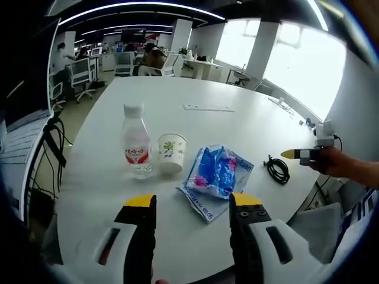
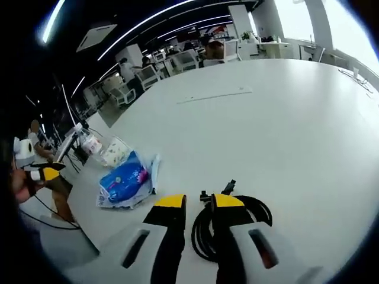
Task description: Arrange the tabletop items into an orderly group along one side of the table until the central work area is clear of visible clutter.
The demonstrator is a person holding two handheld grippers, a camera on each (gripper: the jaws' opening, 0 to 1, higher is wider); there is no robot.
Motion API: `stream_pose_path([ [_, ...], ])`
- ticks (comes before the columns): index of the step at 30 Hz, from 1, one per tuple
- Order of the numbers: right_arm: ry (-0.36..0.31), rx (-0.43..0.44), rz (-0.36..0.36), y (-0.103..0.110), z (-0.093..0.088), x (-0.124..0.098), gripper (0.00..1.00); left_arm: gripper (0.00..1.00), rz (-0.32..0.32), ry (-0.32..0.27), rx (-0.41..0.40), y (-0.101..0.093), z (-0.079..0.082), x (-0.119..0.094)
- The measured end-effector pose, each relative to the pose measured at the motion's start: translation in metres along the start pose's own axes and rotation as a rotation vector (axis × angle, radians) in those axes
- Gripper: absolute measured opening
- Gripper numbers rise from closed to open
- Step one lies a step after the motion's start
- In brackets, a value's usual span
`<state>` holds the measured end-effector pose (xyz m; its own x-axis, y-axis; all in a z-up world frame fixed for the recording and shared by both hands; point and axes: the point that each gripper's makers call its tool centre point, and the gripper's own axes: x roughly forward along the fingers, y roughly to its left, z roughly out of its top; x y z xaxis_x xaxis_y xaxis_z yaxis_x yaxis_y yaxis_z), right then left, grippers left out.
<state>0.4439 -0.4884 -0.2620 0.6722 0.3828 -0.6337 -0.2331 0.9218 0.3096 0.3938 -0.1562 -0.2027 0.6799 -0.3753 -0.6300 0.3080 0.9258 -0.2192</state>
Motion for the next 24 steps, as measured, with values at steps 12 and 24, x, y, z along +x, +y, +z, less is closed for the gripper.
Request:
stream_pose_path([
  [12, 0.003, -0.090, 0.079, 0.041, 0.014, 0.010, 0.19, 0.49, -0.018, -0.003, 0.005, -0.005, 0.000, 0.003],
  [24, 0.010, -0.157, 0.156, 0.080, 0.026, 0.023, 0.21, 0.49, -0.025, -0.011, -0.011, -0.006, -0.002, 0.009],
])
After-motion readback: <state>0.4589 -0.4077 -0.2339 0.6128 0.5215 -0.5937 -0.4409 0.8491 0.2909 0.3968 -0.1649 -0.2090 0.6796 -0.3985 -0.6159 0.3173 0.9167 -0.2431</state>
